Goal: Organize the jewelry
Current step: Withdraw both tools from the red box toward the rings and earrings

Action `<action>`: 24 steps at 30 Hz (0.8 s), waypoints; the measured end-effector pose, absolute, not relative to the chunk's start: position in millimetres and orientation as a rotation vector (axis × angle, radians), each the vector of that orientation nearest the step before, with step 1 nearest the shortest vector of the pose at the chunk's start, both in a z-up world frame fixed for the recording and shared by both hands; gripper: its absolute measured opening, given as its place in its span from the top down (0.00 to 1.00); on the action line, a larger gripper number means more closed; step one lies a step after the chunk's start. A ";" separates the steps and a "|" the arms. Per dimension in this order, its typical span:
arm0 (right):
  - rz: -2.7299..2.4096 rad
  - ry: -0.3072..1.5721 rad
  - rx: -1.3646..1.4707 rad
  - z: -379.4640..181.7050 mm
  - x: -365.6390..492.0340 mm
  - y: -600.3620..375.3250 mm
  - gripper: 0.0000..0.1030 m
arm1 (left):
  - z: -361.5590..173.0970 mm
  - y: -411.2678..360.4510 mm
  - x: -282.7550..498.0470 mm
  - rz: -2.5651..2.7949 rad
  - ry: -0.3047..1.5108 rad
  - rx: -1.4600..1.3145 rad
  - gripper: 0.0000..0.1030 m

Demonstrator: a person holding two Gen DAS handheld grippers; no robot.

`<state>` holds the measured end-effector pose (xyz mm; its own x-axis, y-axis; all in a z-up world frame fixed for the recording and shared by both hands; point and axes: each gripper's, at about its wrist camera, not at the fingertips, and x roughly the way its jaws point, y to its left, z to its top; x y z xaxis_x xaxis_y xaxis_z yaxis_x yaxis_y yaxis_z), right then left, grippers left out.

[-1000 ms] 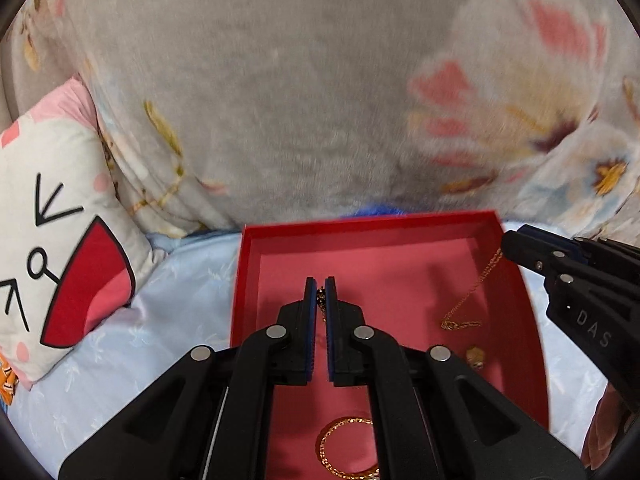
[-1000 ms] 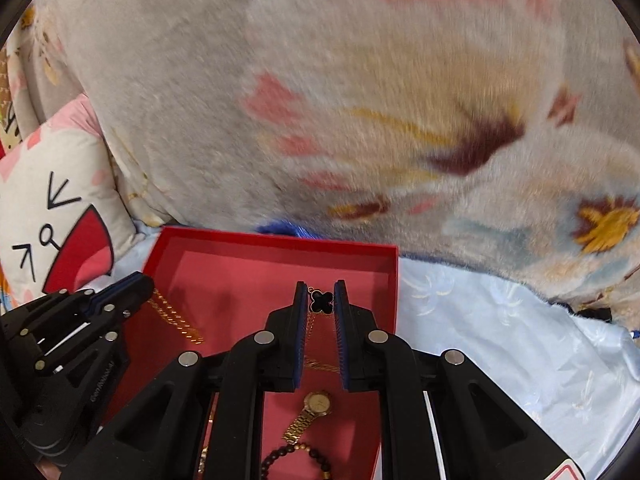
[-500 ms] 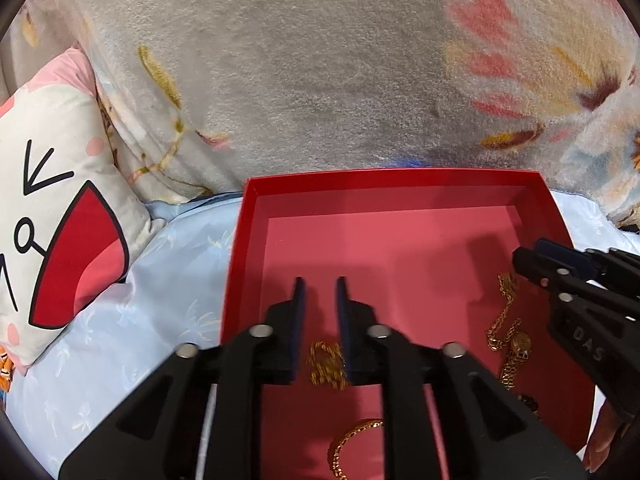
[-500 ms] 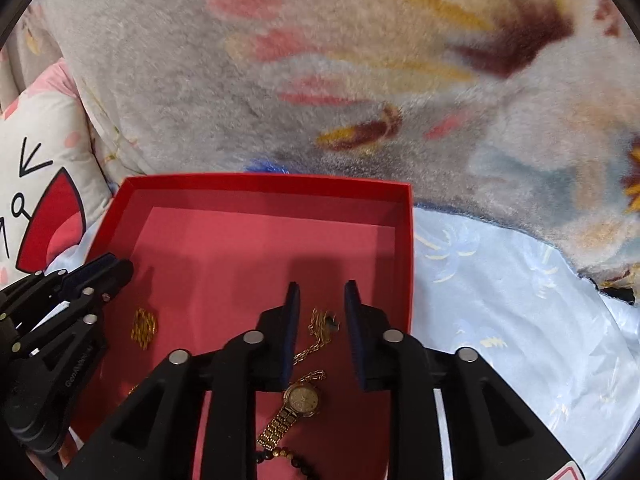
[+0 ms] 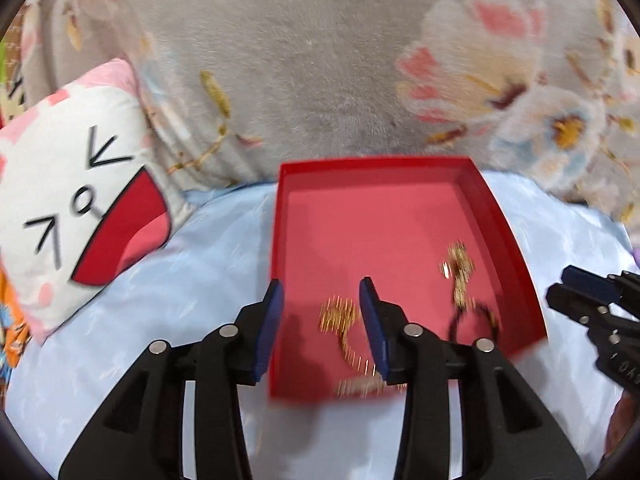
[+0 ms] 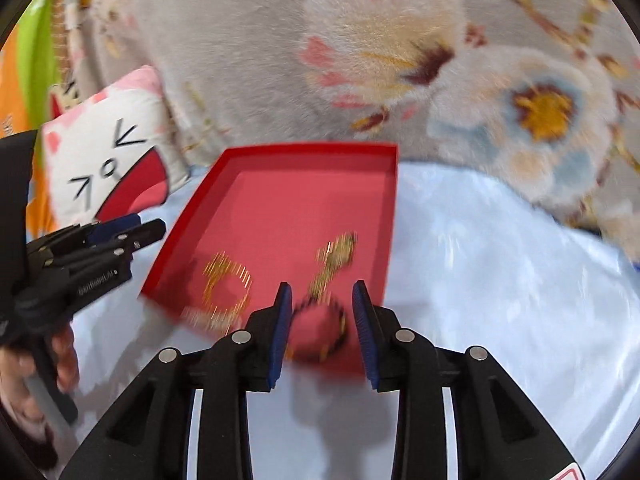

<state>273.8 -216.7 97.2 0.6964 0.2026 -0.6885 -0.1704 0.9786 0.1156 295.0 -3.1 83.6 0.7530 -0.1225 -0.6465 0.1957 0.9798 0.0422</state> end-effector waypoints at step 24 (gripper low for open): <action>0.311 0.904 -0.036 22.9 79.8 -166.0 0.68 | -9.3 44.1 89.8 -0.204 0.873 0.119 0.52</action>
<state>79.8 -166.0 22.9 0.5767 0.2512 -0.7774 -0.2809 0.9545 0.1000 89.8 44.1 -9.3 0.6246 -0.1287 -0.7702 0.2256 0.9740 0.0203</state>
